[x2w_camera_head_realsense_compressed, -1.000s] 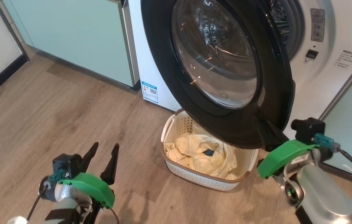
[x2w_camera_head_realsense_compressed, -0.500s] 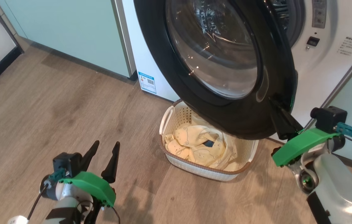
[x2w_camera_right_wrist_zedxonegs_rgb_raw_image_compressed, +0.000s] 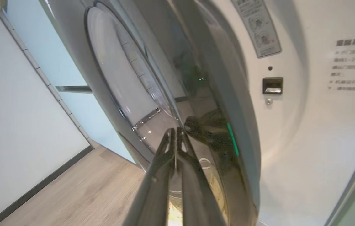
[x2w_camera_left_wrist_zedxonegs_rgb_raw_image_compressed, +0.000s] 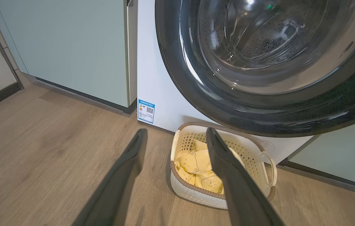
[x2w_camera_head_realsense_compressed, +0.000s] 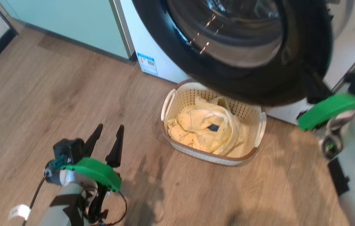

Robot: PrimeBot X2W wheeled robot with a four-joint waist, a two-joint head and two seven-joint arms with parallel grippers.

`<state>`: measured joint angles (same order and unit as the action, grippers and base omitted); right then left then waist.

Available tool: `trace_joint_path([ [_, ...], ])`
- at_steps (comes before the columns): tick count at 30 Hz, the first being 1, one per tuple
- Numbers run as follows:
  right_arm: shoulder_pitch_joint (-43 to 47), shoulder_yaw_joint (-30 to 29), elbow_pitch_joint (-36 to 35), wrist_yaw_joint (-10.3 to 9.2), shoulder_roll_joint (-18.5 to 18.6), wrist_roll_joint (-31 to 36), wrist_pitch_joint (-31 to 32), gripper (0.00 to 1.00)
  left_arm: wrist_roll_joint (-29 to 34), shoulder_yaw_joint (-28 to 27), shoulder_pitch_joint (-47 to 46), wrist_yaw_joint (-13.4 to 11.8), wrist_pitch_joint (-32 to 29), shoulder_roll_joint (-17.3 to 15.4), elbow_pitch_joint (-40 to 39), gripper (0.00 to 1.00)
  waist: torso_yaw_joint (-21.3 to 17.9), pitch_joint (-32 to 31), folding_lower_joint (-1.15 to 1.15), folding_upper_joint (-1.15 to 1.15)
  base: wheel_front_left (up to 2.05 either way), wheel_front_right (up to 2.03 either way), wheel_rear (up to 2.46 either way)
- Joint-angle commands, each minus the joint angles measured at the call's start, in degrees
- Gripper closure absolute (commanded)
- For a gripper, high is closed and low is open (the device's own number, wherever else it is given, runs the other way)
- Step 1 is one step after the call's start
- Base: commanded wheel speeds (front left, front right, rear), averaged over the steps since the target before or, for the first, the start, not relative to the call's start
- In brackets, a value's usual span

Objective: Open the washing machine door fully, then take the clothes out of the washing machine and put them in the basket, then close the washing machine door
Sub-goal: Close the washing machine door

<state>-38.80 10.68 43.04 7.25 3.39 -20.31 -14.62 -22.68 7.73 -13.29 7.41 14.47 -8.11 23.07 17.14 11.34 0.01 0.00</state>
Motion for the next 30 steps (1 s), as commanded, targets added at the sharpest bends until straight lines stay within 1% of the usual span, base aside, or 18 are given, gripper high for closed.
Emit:
trace_joint_path([
  [1, -3.49, -0.39, -1.06, 0.24, -0.51, 0.61, -0.38, 1.00, 0.16, -2.10, -2.39, 0.08, 0.52, -0.92, -1.73, 0.00, 0.03, 1.44, -0.01, 0.00, 0.00, 0.00, 0.00],
  [11, -13.61, -8.92, 3.45, 0.24, -0.51, 7.63, -0.38, 1.00, 0.46, -2.12, -5.40, 0.08, 0.52, 0.71, -2.30, 0.00, 0.52, 7.15, -0.01, 0.00, 0.00, 0.00, 0.00],
  [22, -19.58, -13.82, 5.71, 0.24, -0.51, 11.48, -0.38, 1.00, 0.61, -2.08, -7.43, 0.08, 0.52, 1.74, -2.58, 0.00, 1.14, 9.70, -0.01, 0.00, 0.00, 0.00, 0.00],
  [27, -20.03, -13.94, 5.65, 0.24, -0.51, 11.45, -0.38, 1.00, 0.41, -1.97, -7.72, 0.08, 0.52, 1.88, -2.27, 0.00, 1.29, 9.83, -0.01, 0.00, 0.00, 0.00, 0.00],
  [29, -19.69, -12.99, 5.29, 0.24, -0.51, 10.65, -0.38, 1.00, 0.38, -1.99, -7.70, 0.08, 0.52, 1.88, -2.10, 0.00, 1.28, 9.48, -0.01, 0.00, 0.00, 0.00, 0.00],
  [30, -18.87, -11.46, 4.78, 0.24, -0.51, 9.48, -0.38, 1.00, 0.43, -2.00, -7.44, 0.08, 0.52, 1.77, -1.89, 0.00, 1.19, 8.83, -0.01, 0.00, 0.00, 0.00, 0.00],
])
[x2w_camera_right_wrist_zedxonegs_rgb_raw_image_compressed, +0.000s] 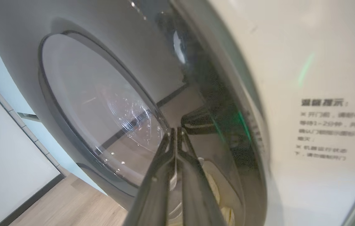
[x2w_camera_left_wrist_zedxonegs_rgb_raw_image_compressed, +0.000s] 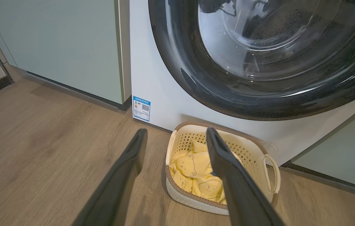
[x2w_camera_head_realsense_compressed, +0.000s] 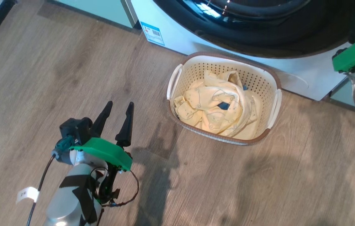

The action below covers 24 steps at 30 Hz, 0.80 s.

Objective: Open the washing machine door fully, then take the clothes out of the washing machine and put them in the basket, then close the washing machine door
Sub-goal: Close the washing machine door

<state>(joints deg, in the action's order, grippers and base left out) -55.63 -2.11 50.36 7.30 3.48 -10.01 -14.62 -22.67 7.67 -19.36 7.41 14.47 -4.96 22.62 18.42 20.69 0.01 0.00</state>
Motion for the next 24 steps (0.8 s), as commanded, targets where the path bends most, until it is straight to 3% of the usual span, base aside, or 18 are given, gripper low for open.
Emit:
trace_joint_path([
  [1, -1.44, 2.18, -2.76, 0.19, -0.60, -1.36, -0.38, 1.00, 0.46, -1.92, -1.19, 0.08, 0.52, -1.46, -1.31, 0.00, -0.14, -0.97, -0.01, 0.00, 0.00, 0.00, 0.00],
  [10, 7.43, 9.60, -6.50, 0.19, -0.60, -7.21, -0.38, 1.00, 0.16, -2.43, 0.99, 0.08, 0.52, -3.56, -0.76, 0.00, -1.23, -7.82, -0.01, 0.00, 0.00, 0.00, 0.00],
  [11, 8.72, 10.31, -6.99, 0.19, -0.60, -7.67, -0.38, 0.89, 0.43, -2.81, 1.29, 0.08, 0.52, -4.03, -0.60, 0.00, -1.50, -8.84, -0.01, 0.00, 0.00, 0.00, 0.00],
  [13, 11.54, 11.50, -7.74, 0.19, -0.60, -8.29, -0.38, 0.58, 0.65, -3.76, 2.02, 0.08, 0.52, -4.76, 0.14, 0.00, -2.22, -11.24, -0.01, 0.00, 0.00, 0.00, 0.00],
  [14, 13.06, 11.86, -8.09, 0.19, -0.60, -8.62, -0.38, 0.17, 0.60, -4.02, 2.46, 0.08, 0.52, -5.18, 0.52, 0.00, -2.64, -12.52, -0.01, 0.00, 0.00, 0.00, 0.00],
  [15, 14.58, 12.14, -8.40, 0.19, -0.60, -8.93, -0.38, 0.00, 0.57, -4.24, 2.90, 0.08, 0.52, -5.68, 0.87, 0.00, -3.12, -13.84, -0.01, 0.00, 0.00, 0.00, 0.00],
  [24, 25.54, 10.97, -11.73, 0.19, -0.60, -8.54, -0.38, 0.00, -0.05, -6.24, 5.33, 0.08, 0.52, -9.19, 2.79, 0.00, -8.66, -20.78, -0.01, 0.00, 0.00, 0.00, 0.00],
])
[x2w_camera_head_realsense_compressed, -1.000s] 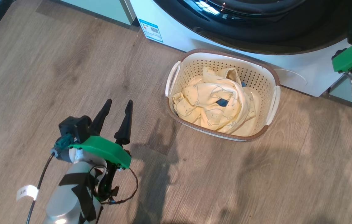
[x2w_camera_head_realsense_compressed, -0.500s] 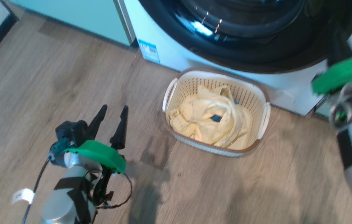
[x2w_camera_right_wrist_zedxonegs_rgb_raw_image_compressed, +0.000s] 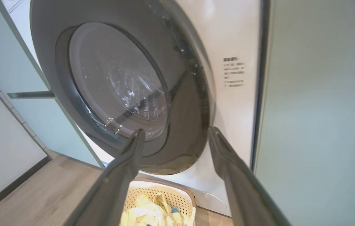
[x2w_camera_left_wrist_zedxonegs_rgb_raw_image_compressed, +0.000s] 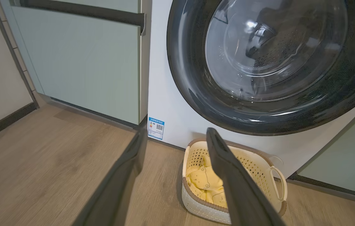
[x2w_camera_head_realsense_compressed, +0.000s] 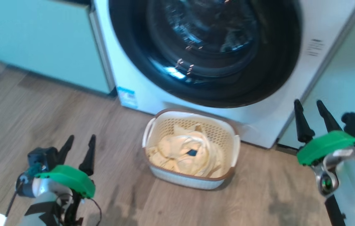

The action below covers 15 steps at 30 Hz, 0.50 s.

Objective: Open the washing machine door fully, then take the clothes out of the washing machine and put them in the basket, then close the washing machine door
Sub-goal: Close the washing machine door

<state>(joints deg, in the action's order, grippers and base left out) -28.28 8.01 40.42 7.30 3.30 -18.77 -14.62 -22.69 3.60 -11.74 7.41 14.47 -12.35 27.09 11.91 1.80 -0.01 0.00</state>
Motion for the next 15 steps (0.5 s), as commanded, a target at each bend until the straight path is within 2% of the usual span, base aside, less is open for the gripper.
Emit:
trace_joint_path([
  [1, -0.84, -0.01, -2.39, 0.19, -0.42, 0.53, -0.38, 0.00, -0.04, -2.87, -2.29, 0.08, 0.52, -2.03, -1.56, 0.00, -2.89, -2.24, 0.01, 0.00, 0.00, 0.00, 0.00],
  [5, 2.90, -2.72, -4.77, 0.19, -0.42, 2.26, -0.38, 0.00, 0.13, -5.63, -1.95, 0.08, 0.52, -2.15, -1.22, 0.00, -5.90, -3.49, 0.01, 0.00, 0.00, 0.00, 0.00],
  [15, 13.51, -7.96, -14.49, 0.19, -0.42, 6.10, -0.38, 0.00, 0.19, -5.14, 0.17, 0.08, 0.52, -2.53, -1.22, 0.00, -12.23, -5.70, 0.01, 0.00, 0.00, 0.00, 0.00],
])
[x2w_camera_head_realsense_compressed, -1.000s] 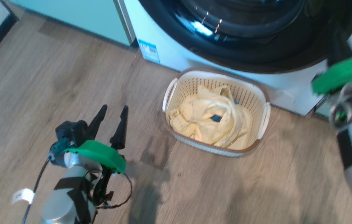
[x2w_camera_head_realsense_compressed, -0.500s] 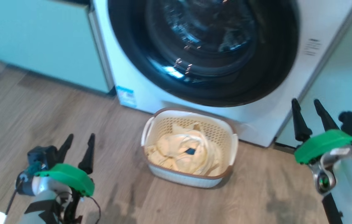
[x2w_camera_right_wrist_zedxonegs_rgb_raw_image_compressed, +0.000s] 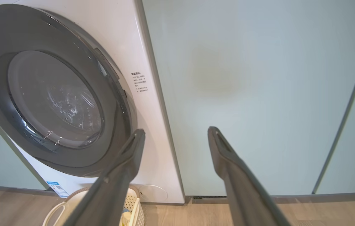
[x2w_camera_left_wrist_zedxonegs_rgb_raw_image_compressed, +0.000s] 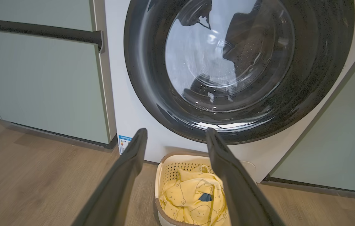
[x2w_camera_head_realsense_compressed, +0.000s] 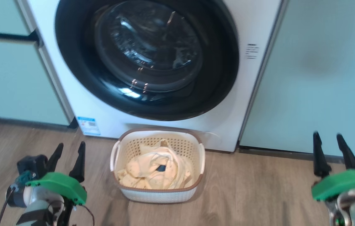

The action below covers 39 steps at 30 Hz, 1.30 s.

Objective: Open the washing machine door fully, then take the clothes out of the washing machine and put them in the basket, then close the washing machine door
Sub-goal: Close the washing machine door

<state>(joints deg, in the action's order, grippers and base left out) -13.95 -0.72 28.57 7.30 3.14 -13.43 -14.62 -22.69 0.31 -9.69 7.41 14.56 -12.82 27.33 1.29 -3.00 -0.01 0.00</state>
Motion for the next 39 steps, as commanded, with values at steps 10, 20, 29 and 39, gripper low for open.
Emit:
trace_joint_path([
  [10, 8.33, -0.05, -9.72, 0.19, -0.26, 2.47, -0.38, 0.00, -0.31, -0.69, 0.02, 0.08, 0.44, -2.44, -1.89, 0.00, -5.85, -1.87, 0.01, 0.00, 0.00, 0.00, 0.00],
  [20, 12.53, -0.57, -12.86, 0.19, -0.26, 1.90, -0.38, 0.00, -1.60, 0.58, 0.71, 0.08, 0.44, -2.21, -2.34, 0.00, -7.33, -2.08, 0.01, 0.00, 0.00, 0.00, 0.00],
  [29, 13.68, -1.17, -12.64, 0.19, -0.26, 1.44, -0.38, 0.00, -1.98, 0.71, 1.06, 0.08, 0.44, -2.22, -1.58, 0.00, -7.38, -2.35, 0.01, 0.00, 0.00, 0.00, 0.00],
  [39, 14.24, -3.11, -13.21, 0.19, -0.26, 2.14, -0.38, 0.00, -1.20, -0.54, 0.85, 0.08, 0.44, -2.14, -0.43, 0.00, -7.08, -2.37, 0.01, 0.00, 0.00, 0.00, 0.00],
])
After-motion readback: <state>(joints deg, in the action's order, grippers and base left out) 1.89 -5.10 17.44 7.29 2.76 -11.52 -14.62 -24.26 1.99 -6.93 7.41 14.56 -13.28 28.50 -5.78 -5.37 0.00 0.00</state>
